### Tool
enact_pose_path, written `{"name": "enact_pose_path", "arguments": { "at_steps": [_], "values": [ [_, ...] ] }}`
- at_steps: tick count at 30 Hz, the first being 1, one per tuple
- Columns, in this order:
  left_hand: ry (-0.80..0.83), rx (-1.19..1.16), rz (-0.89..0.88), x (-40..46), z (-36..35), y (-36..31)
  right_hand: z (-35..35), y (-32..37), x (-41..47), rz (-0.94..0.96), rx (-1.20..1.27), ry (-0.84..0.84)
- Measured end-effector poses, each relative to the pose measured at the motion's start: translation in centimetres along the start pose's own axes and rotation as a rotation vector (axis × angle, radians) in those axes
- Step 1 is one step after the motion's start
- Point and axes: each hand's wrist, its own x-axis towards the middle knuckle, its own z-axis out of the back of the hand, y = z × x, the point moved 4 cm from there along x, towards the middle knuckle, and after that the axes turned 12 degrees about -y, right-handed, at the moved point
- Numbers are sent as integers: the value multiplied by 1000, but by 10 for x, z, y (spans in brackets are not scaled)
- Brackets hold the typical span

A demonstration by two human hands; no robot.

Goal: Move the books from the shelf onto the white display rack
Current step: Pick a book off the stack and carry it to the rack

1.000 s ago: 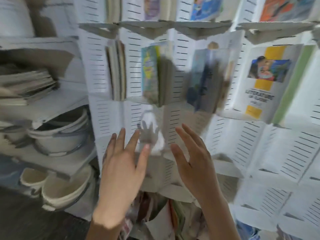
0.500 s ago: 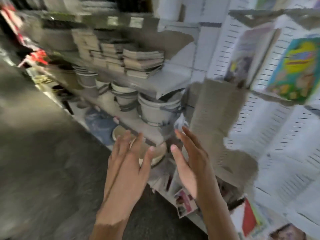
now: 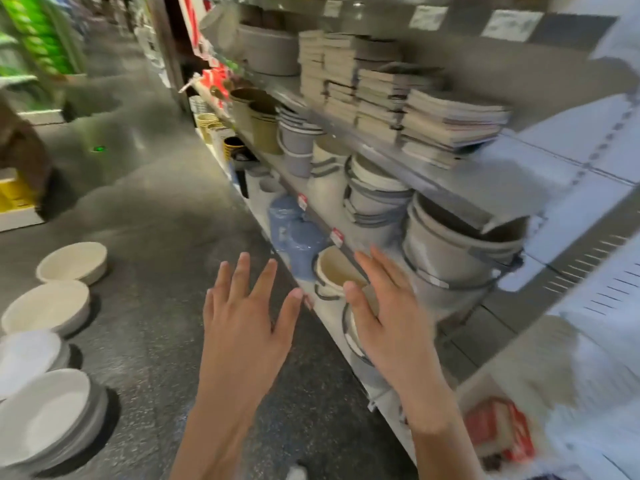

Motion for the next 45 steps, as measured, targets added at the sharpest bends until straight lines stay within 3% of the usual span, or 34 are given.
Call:
{"name": "enact_pose_path", "arguments": {
  "at_steps": [10, 23, 30, 38, 45],
  "values": [
    [-99, 108, 62, 192, -26, 67, -156, 1, 172, 17, -13, 165],
    [-31, 110, 37, 362, -96, 165, -302, 9, 306, 0, -135, 202],
    [6, 24, -61, 509, -113, 221, -382, 39, 401, -34, -163, -24],
    [102, -53, -177, 626, -147, 258, -458, 49, 475, -183, -200, -71],
    [148, -105, -259, 713, -203, 254, -492, 25, 541, -194, -234, -165]
  ]
}}
